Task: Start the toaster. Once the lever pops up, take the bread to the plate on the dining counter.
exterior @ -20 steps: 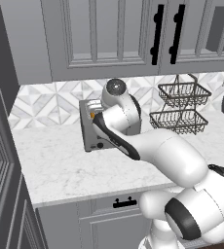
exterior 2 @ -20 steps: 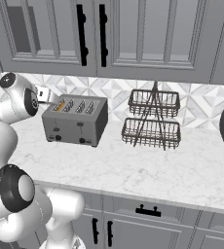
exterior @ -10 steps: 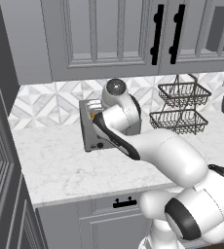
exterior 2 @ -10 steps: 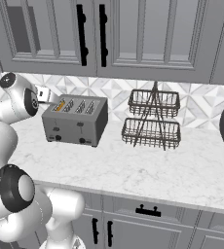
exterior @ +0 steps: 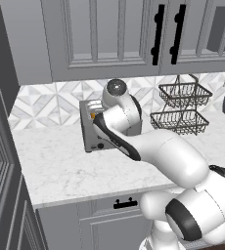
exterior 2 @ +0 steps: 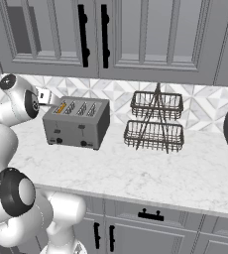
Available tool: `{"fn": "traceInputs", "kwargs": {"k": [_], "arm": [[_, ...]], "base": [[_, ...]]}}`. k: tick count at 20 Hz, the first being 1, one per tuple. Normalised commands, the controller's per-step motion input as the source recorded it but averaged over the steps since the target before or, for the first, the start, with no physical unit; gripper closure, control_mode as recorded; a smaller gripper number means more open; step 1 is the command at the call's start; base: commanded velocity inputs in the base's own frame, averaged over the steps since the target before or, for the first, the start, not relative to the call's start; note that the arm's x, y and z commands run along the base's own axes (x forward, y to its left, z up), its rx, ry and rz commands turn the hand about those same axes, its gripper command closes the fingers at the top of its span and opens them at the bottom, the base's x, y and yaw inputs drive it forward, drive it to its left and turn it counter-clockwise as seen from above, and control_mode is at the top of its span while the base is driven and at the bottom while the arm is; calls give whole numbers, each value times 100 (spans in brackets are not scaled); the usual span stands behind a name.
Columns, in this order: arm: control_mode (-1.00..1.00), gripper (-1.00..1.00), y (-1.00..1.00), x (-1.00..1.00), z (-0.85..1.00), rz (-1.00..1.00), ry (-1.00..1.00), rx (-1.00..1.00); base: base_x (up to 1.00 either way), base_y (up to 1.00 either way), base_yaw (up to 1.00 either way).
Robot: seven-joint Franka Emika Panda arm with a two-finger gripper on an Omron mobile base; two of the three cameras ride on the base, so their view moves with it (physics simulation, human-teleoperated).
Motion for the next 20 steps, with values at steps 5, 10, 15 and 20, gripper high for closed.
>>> {"fn": "traceInputs", "kwargs": {"k": [5,10,15,20], "arm": [[-100,-100,0,0,0,0,0,0],[-100,-100,0,0,0,0,0,0],[-100,-100,0,0,0,0,0,0],[-100,-100,0,0,-1,0,1,0]], "base": [[0,0,0],[0,0,0],[0,0,0],[0,0,0]]}}
